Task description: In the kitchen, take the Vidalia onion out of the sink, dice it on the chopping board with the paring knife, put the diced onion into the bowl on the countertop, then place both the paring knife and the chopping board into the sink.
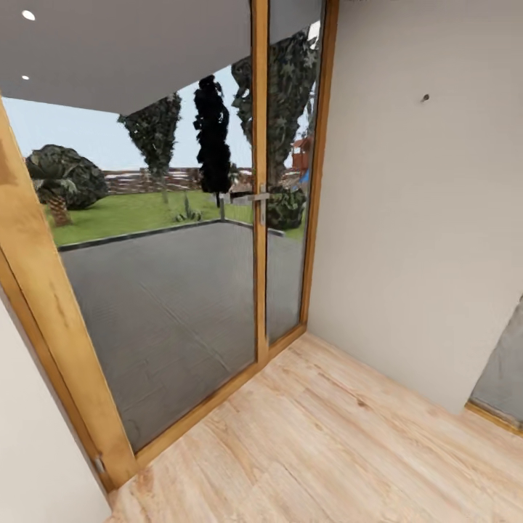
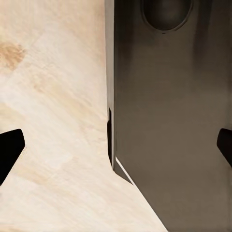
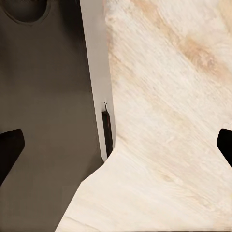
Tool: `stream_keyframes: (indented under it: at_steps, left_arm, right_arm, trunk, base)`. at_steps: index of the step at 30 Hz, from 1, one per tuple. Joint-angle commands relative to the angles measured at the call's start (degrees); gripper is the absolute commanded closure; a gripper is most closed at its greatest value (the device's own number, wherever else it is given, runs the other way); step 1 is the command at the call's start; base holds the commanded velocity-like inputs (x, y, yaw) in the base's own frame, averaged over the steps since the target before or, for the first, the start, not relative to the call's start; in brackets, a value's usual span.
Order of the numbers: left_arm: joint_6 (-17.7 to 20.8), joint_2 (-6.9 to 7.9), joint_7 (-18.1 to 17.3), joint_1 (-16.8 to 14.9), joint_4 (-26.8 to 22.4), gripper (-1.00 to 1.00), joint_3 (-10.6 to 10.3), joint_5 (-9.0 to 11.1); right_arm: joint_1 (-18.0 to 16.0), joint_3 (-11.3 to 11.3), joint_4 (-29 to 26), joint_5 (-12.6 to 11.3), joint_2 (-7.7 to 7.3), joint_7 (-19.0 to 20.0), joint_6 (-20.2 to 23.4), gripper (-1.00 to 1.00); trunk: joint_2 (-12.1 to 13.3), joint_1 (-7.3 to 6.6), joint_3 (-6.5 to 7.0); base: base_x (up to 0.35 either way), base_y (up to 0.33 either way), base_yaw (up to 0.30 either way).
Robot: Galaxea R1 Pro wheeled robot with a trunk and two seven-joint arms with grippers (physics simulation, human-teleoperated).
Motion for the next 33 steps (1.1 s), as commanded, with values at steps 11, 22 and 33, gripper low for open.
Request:
stream_keyframes:
  at_steps: [11,22,33]
  left_arm:
    - [-0.1,-0.07,0.0,0.0,-0.1,-1.0,0.0,0.0]
    - [-0.1,-0.11,0.0,0.0,-0.1,-1.0,0.0,0.0]
    - [-0.1,-0.11,0.0,0.0,-0.1,-1.0,0.0,0.0]
  right_arm:
    - [0.0,-0.5,-0.1,0.0,-0.01,0.3,-0.1,-1.0]
    - [0.0,-0.5,-0.1,0.0,-0.01,0.3,-0.1,-1.0]
    - [0.0,-0.6,-0.1,0.0,0.08,0.3,-0.1,-1.0]
  trunk:
    - [0.0,0.0,-0.03]
    - [0.0,0.0,-0.03]
    - [0.0,0.0,-0.03]
  base:
    - [0.0,0.0,-0.3]
    - [0.0,0.0,-0.3]
    - [0.0,0.0,-0.3]
